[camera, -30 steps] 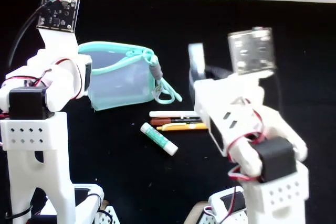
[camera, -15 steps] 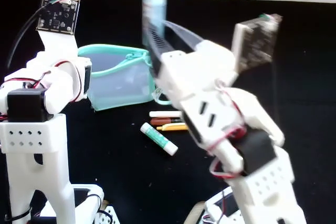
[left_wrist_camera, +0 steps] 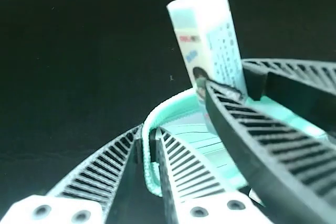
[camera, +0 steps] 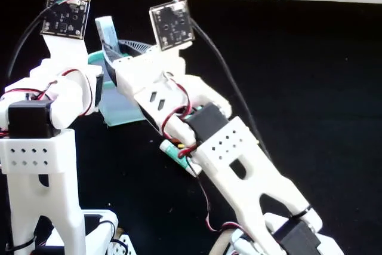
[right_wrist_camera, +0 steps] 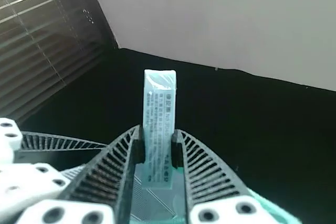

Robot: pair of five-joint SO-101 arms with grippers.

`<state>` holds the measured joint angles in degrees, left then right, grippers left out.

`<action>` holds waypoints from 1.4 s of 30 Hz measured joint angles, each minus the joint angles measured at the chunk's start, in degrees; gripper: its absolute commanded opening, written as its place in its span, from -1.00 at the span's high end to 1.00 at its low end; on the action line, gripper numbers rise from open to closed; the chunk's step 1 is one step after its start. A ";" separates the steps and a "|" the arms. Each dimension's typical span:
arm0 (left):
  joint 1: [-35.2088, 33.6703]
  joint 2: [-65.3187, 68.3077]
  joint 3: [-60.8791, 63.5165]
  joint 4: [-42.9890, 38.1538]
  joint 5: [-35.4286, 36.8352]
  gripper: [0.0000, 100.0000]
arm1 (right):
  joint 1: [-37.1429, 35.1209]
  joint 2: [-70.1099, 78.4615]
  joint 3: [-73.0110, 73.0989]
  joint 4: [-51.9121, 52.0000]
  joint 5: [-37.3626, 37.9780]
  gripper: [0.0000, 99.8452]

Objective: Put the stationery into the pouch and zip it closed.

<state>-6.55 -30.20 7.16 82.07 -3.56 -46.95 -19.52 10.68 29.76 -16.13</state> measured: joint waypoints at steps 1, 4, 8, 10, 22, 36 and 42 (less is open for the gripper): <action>-0.09 0.00 0.00 0.00 0.00 0.99 | 0.00 0.09 0.53 -0.26 0.00 0.99; -0.09 0.00 0.00 0.00 0.00 0.99 | -0.35 -0.09 3.69 -1.05 -0.09 0.99; -0.09 0.00 0.00 0.00 0.00 0.99 | -2.11 -2.29 9.41 -1.23 -0.09 0.99; -0.09 0.00 0.09 0.00 0.00 0.99 | -2.55 -3.87 11.34 -1.32 -0.09 0.95; 0.00 0.00 0.09 0.53 -0.09 0.99 | -5.01 -8.70 15.91 -1.32 7.65 0.49; -0.26 0.00 0.00 0.53 -0.09 0.99 | 1.67 -12.48 8.44 3.69 7.82 0.49; -0.18 0.00 0.00 0.53 -0.09 0.99 | 13.36 -16.88 -2.46 21.19 7.82 0.49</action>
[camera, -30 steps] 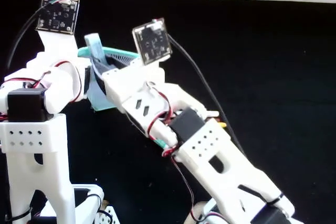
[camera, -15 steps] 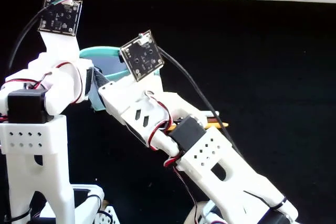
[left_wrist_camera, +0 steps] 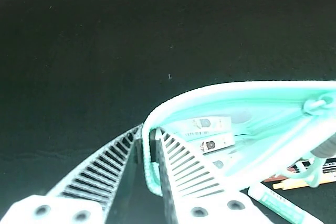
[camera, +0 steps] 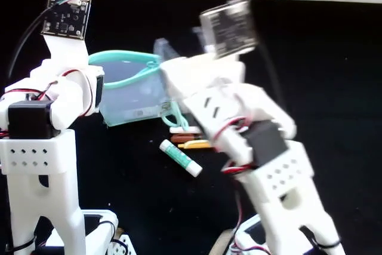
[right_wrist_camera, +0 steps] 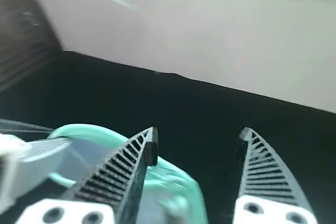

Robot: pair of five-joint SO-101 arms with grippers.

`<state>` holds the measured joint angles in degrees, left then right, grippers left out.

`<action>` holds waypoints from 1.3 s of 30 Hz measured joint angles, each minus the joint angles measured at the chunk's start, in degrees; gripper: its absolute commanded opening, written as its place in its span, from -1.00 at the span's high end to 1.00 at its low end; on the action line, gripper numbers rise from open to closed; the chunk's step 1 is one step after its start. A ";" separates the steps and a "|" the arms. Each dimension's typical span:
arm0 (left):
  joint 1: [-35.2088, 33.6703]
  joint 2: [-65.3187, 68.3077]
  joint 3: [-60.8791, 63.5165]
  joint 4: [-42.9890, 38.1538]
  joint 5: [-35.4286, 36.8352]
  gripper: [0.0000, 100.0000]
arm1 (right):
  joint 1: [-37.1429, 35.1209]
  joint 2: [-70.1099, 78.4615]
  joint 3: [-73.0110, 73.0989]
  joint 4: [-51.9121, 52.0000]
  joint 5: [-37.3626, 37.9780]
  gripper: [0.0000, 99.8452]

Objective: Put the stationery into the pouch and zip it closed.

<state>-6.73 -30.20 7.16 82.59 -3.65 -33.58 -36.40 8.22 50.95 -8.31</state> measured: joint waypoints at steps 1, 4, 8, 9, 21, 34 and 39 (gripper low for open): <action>0.00 0.00 0.00 0.00 0.00 0.99 | 2.11 -0.53 -1.93 3.69 0.18 0.49; 0.00 0.00 0.00 0.00 0.09 0.99 | 7.56 -2.29 -6.33 14.07 4.48 0.49; 0.00 0.00 0.00 -0.09 0.09 0.99 | 8.70 -5.45 -8.35 26.37 14.51 0.49; -0.09 0.00 0.00 -0.44 0.09 0.99 | 8.88 -6.15 -8.35 28.92 15.74 0.49; -1.76 1.85 0.62 -7.12 3.16 0.99 | -5.71 -15.91 22.15 28.22 17.67 0.49; -2.02 6.24 -0.09 -7.56 3.16 0.99 | -13.89 -20.84 67.52 -16.09 17.85 0.49; -2.02 6.24 -0.09 -7.56 3.16 0.99 | -13.89 -19.69 73.49 -28.31 17.85 0.49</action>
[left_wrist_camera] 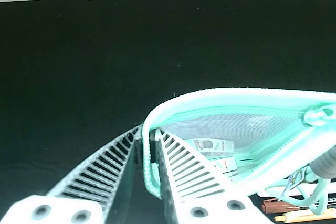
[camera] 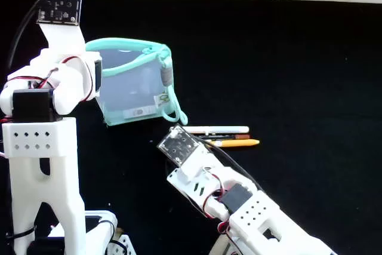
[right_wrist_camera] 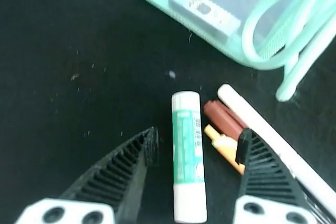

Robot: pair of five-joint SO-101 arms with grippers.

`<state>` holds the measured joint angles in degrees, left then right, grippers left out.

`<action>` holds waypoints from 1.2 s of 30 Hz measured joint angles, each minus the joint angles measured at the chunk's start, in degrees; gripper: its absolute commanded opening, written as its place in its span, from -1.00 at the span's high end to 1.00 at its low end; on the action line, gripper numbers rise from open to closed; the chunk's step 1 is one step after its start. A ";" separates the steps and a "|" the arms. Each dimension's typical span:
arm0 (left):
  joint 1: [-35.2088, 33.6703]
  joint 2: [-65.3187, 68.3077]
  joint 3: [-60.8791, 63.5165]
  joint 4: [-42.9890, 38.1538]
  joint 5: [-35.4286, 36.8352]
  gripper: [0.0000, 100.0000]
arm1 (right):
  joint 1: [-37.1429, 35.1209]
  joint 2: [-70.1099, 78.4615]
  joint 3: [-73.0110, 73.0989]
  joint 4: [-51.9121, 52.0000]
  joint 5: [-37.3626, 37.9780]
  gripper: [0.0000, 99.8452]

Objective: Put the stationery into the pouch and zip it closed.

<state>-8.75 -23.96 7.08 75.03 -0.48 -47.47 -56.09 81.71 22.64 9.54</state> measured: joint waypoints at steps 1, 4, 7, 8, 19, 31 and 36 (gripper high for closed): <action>0.00 0.00 0.00 0.00 0.00 0.99 | 0.00 1.05 0.09 -1.93 0.00 0.49; 0.00 0.00 0.00 0.00 0.00 0.99 | -1.93 4.75 0.35 -7.12 0.00 0.49; 0.00 0.00 0.00 0.00 0.00 0.99 | -3.43 8.09 0.35 -8.97 0.00 0.49; 0.00 0.00 0.00 0.00 0.00 0.99 | -3.60 8.88 0.35 -9.23 0.00 0.49; 0.00 0.00 0.00 0.00 0.00 0.99 | -3.69 18.46 0.53 -13.19 0.00 0.64; 0.00 0.00 0.00 0.00 0.00 0.99 | 2.55 32.70 -11.34 -9.93 -2.46 0.99; 0.00 0.00 0.00 0.00 0.00 0.99 | 2.64 21.89 -14.77 0.09 -5.89 0.99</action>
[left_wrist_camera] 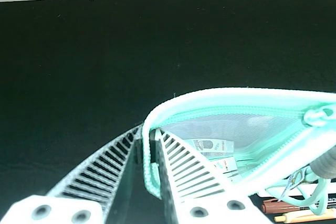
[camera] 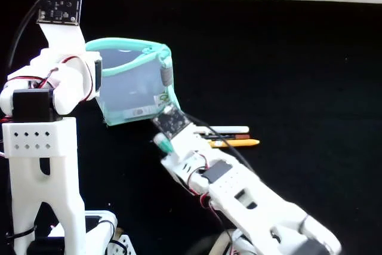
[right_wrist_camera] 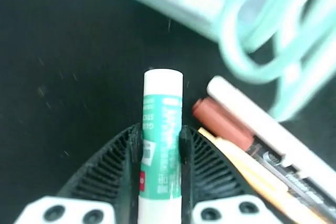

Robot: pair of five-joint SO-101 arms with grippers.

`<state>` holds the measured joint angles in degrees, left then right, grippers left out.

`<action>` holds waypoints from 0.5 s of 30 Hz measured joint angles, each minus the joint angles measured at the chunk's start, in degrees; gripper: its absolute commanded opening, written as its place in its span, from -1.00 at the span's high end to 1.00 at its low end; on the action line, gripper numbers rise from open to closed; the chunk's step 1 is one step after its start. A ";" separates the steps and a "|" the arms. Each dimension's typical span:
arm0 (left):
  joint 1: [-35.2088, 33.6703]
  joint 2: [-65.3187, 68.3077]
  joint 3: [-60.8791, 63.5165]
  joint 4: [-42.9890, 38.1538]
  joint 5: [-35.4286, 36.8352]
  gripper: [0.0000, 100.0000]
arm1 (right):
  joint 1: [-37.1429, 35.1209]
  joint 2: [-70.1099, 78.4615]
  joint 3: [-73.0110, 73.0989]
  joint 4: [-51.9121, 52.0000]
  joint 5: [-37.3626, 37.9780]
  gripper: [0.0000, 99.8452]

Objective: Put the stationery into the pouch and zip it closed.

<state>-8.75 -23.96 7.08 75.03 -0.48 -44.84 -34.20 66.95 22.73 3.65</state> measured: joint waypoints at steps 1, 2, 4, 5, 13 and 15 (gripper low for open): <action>0.00 0.00 0.00 0.00 0.00 0.99 | 0.00 -2.46 -1.05 2.11 -0.09 0.99; 0.00 0.00 0.00 0.00 0.00 0.99 | 0.00 -4.84 -2.29 4.40 -0.18 0.99; 0.00 0.00 0.00 0.00 0.00 0.99 | 0.00 -9.14 -5.27 9.49 -0.44 0.99; 0.00 0.00 0.00 0.00 0.00 0.99 | 0.00 -11.16 -6.95 12.04 -0.44 0.99; 0.00 0.09 0.00 0.00 0.00 0.99 | 0.00 -23.56 -21.89 29.54 -0.44 0.99; 0.00 0.09 -0.09 0.00 0.00 0.99 | 0.00 -24.18 -26.29 32.18 -0.44 0.99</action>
<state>-8.75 -23.87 6.99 75.03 -0.48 -44.84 -58.37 40.66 54.90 3.21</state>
